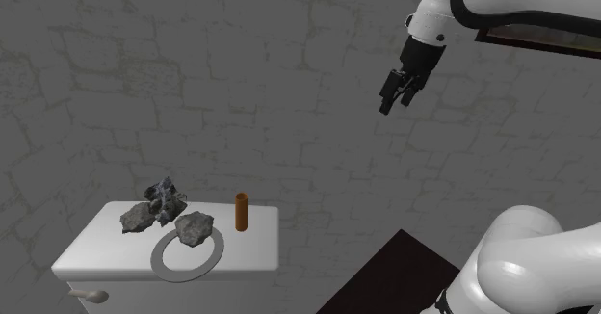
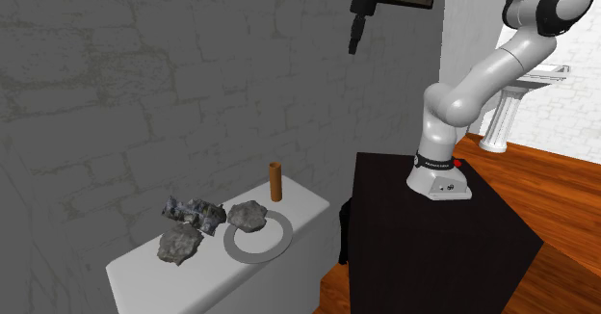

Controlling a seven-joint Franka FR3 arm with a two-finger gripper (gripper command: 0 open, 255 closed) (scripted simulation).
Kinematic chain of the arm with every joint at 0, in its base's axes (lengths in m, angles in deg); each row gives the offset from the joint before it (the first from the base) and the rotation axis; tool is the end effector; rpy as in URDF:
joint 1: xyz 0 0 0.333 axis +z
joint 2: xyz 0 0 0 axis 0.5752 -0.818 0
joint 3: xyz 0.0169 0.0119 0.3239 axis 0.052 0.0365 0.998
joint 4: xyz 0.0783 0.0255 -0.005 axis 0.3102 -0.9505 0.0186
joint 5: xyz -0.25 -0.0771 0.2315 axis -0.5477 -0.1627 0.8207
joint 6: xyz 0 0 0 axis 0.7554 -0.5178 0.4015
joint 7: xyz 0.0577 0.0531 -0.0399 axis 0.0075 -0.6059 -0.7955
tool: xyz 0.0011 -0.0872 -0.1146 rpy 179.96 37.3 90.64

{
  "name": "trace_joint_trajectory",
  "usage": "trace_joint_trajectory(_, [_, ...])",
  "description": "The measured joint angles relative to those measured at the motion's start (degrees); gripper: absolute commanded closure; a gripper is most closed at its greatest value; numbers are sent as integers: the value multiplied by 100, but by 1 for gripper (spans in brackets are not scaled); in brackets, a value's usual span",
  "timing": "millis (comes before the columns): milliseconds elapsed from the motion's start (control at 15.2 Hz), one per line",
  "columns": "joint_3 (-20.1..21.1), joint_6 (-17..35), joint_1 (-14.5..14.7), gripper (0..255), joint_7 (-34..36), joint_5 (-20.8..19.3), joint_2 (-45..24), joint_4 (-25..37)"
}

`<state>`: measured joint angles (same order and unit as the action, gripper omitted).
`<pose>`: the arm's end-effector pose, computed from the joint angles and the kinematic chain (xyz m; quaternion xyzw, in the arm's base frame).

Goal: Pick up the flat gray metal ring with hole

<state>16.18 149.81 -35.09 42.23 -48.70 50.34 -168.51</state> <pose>0.2604 -0.0201 0.6106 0.9949 -0.0136 0.0893 0.0458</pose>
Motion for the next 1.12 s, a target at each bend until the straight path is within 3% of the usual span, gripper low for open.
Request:
trace_joint_trajectory(528, [473, 856, 177, 0, 594, 300, -305, -633])
trace_joint_trajectory(1122, [1197, 2078, 403, 0, 1444, 631, -1318, -912])
